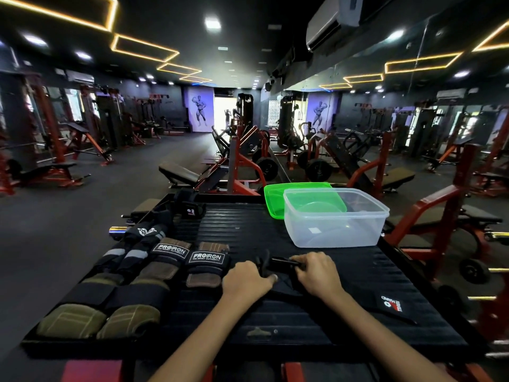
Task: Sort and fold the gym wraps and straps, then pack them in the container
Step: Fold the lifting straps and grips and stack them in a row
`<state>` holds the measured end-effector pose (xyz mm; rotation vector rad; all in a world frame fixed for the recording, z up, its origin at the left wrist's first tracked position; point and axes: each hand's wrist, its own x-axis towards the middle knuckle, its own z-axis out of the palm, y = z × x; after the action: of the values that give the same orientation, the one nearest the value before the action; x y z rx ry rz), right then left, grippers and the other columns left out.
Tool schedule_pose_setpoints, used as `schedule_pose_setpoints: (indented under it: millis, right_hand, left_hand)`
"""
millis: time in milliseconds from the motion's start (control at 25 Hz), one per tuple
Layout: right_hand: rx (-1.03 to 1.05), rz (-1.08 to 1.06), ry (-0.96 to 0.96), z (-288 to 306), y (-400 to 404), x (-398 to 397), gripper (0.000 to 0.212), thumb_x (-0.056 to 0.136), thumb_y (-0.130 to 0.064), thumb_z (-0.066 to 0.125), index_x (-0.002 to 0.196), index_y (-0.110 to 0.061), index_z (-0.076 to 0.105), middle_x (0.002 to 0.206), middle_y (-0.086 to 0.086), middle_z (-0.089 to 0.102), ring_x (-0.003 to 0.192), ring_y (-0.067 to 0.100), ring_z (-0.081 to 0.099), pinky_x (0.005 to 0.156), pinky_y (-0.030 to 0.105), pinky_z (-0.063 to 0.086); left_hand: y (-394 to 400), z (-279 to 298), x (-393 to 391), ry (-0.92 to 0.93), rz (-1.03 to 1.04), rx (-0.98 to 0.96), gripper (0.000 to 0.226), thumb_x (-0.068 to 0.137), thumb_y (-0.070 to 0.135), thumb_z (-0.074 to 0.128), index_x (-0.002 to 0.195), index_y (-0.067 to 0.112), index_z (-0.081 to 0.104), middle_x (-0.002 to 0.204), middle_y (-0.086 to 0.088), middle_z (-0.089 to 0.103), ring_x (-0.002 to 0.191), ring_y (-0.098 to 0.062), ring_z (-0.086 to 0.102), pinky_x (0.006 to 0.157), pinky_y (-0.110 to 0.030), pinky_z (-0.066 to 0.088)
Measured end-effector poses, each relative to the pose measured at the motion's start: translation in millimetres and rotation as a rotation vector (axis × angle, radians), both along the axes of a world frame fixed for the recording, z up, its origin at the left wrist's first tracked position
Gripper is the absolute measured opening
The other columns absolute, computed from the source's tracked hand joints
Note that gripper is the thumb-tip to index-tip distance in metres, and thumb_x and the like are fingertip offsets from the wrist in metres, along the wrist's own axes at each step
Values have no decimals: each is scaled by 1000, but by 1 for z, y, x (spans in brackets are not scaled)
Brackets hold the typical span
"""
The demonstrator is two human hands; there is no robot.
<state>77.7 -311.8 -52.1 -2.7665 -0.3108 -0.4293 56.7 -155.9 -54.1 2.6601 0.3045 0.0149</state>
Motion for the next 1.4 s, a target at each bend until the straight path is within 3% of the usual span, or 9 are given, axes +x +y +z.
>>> schedule_pose_setpoints:
  millis: [320,480,600,760,920,1040,1160,1320,1400]
  right_hand:
    - [-93,23,-29,2,-6,-4,34,90,-23,48,121,-28,62,108,11,69,106,30,57,88,35,41]
    - [-294,16,-39,7,-15,-14,34,93,-19,41,121,-20,60,107,15,66,102,34,57,82,37,42]
    - [-377,14,-11,9,-16,-17,30,91,-14,39,111,-13,61,106,15,64,99,34,58,74,36,42]
    - [-409,20,12,10,-17,-16,28,89,-10,40,109,-9,59,108,16,63,101,34,58,74,35,41]
    - [-345,55,-87,6,-22,-18,23,86,-6,46,103,-6,62,95,19,67,91,36,63,65,34,37]
    - [-409,90,-103,8,-21,-19,22,84,-15,55,103,-6,64,87,17,68,84,32,65,64,32,39]
    - [-462,89,-162,17,-20,-25,39,40,-29,85,73,-13,73,48,6,60,46,16,59,43,22,38]
    - [-210,142,-2,6,-33,-19,39,91,-30,48,128,-18,54,109,13,65,105,28,58,85,33,42]
    - [54,105,198,7,-49,-18,39,87,-48,53,117,-25,64,109,4,69,106,20,59,85,30,45]
  left_hand:
    - [-20,-11,4,-150,148,-567,31,98,21,45,112,-5,54,119,-21,58,111,-32,55,83,-29,41]
    - [-40,-7,22,-140,345,-1281,14,94,4,48,102,-4,55,109,-22,62,99,-33,60,83,-38,50]
    - [-52,4,28,-233,493,-1440,12,84,-9,53,80,2,57,88,-17,62,82,-28,59,74,-35,49]
    - [-64,9,19,-439,434,-1342,29,79,-10,54,87,14,67,76,-2,64,64,-11,56,55,-14,45]
    - [-67,2,21,-474,221,-965,25,80,10,68,104,17,68,100,5,59,98,-15,59,82,-17,39]
    - [-63,0,26,-383,104,-587,45,73,40,74,112,21,61,110,4,45,111,-18,51,97,-26,39]
    - [-66,-2,27,-365,152,-447,55,66,46,76,111,22,53,113,2,48,108,-21,54,92,-34,44]
    - [-67,-5,31,-387,129,-496,45,69,32,74,106,19,51,111,1,52,106,-22,55,83,-27,39]
    - [-64,-6,34,-353,92,-514,41,72,29,73,106,18,53,111,0,54,106,-21,55,80,-24,35]
